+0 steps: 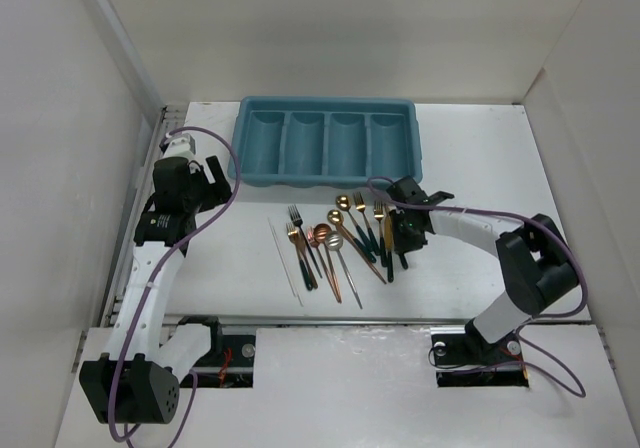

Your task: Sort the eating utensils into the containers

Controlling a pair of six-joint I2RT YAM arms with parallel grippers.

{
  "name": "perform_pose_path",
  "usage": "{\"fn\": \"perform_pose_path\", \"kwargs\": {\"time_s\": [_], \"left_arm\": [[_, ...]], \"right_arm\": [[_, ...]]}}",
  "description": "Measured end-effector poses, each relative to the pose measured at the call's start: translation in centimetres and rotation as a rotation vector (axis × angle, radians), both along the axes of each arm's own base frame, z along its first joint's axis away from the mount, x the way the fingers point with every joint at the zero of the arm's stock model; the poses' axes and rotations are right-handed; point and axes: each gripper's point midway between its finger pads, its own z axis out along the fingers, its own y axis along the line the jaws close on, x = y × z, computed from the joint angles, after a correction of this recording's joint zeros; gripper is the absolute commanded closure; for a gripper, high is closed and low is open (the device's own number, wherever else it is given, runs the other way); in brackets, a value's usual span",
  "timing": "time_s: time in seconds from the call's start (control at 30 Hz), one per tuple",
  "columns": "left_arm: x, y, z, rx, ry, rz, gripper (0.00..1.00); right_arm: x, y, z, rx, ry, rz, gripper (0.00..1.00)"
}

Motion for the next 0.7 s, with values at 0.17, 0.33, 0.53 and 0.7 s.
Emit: {"fn": "perform_pose_path", "kwargs": {"time_s": [0.17, 0.33, 0.53, 0.7], "left_arm": [[0.0, 0.4, 0.0, 0.005, 0.000, 0.015, 0.23], [0.0, 0.6, 0.0, 0.007, -0.001, 0.023, 0.23], [0.0, 0.7, 0.0, 0.010, -0.001, 0.027, 0.23], [0.0, 0.7, 0.0, 0.012, -0.001, 0.030, 0.23]], "right_arm": [[-0.2, -0.3, 0.0, -0.010, 0.003, 0.004, 0.65], [0.5, 0.0, -0.1, -0.035, 0.026, 0.035, 0.83], [0.8, 0.1, 0.0, -0.039, 0.024, 0.051, 1.00], [-0.3, -0.3, 0.7, -0.100, 0.008, 0.111, 1.00]]}}
